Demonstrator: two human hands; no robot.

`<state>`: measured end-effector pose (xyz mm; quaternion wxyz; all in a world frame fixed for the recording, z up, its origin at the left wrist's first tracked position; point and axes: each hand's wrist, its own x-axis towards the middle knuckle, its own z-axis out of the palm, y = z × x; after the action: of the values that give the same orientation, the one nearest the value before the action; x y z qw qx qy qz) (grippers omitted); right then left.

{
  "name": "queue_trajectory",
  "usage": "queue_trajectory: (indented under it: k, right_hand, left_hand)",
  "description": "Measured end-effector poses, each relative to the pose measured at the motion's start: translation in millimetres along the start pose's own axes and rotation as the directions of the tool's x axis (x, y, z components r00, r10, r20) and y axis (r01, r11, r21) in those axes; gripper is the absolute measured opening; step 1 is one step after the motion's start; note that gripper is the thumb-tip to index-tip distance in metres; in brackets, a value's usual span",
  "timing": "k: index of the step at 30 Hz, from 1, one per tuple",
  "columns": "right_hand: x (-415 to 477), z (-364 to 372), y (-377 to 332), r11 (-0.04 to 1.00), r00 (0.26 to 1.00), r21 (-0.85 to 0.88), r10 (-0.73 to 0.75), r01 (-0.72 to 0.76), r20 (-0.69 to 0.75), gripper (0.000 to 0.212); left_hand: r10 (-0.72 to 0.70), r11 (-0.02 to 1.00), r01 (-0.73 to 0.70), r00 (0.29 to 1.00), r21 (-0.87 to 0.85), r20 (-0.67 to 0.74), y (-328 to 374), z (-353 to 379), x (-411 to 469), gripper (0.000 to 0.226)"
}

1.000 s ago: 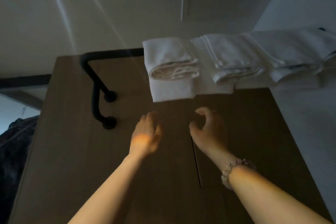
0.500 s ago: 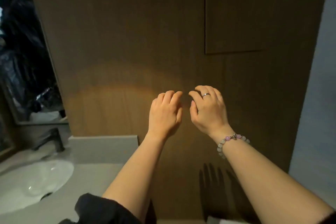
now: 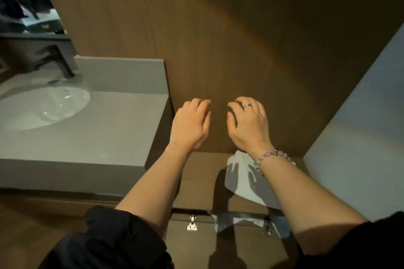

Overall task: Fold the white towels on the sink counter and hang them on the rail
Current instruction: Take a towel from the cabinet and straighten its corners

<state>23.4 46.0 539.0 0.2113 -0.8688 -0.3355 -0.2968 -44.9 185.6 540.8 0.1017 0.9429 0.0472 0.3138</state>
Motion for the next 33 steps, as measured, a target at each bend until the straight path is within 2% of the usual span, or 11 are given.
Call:
queue_trajectory:
  k: [4, 7, 11, 14, 16, 19, 22, 27, 31, 33]
  right_hand:
    - [-59.5, 2.2, -6.9, 0.996, 0.989, -0.013, 0.09, -0.089, 0.115, 0.036]
    - [-105.2, 4.3, -7.8, 0.99, 0.964, -0.041, 0.139, -0.133, 0.225, 0.033]
    - [-152.0, 12.2, -5.3, 0.977, 0.937, -0.085, 0.211, -0.195, 0.278, 0.032]
    - [-183.6, 28.6, -1.9, 0.972, 0.905, -0.109, 0.232, -0.207, 0.357, 0.025]
    - [-205.2, 43.1, 3.6, 0.971, 0.91, -0.119, 0.235, -0.206, 0.343, 0.022]
    - [-239.0, 65.7, 14.0, 0.972, 0.892, -0.082, 0.236, -0.222, 0.387, 0.034]
    - [-278.4, 96.8, 24.4, 0.969, 0.869, -0.06, 0.242, -0.241, 0.431, 0.041]
    - [-344.1, 170.9, 38.6, 0.974, 0.854, -0.013, 0.205, -0.226, 0.478, 0.035]
    - [-403.4, 228.7, 65.7, 0.979, 0.847, -0.04, 0.194, -0.201, 0.495, 0.03]
    - [-435.4, 257.7, 82.3, 0.975, 0.833, -0.067, 0.218, -0.214, 0.508, 0.033]
  left_hand:
    - [-0.042, 0.996, 0.05, 0.994, -0.08, 0.096, 6.9, 17.9, -48.8, 0.033]
    - [-0.023, 0.994, 0.041, 0.985, -0.105, 0.171, 11.9, 29.8, -84.2, 0.035]
    - [-0.038, 0.984, 0.08, 0.966, -0.158, 0.254, 19.6, 48.3, -123.9, 0.042]
    - [-0.072, 0.977, 0.133, 0.941, -0.166, 0.332, 20.6, 66.6, -159.4, 0.038]
    - [-0.092, 0.971, 0.169, 0.917, -0.167, 0.388, 18.5, 82.6, -183.7, 0.036]
    - [-0.125, 0.958, 0.224, 0.887, -0.177, 0.445, 14.7, 112.7, -218.2, 0.036]
    - [-0.147, 0.945, 0.273, 0.845, -0.178, 0.514, 9.6, 156.6, -255.5, 0.035]
    - [-0.118, 0.91, 0.331, 0.784, -0.251, 0.609, 11.3, 248.8, -321.2, 0.042]
    - [-0.085, 0.934, 0.284, 0.767, -0.217, 0.636, 1.2, 326.0, -384.5, 0.035]
    - [-0.084, 0.935, 0.284, 0.757, -0.21, 0.648, -7.5, 362.1, -415.1, 0.039]
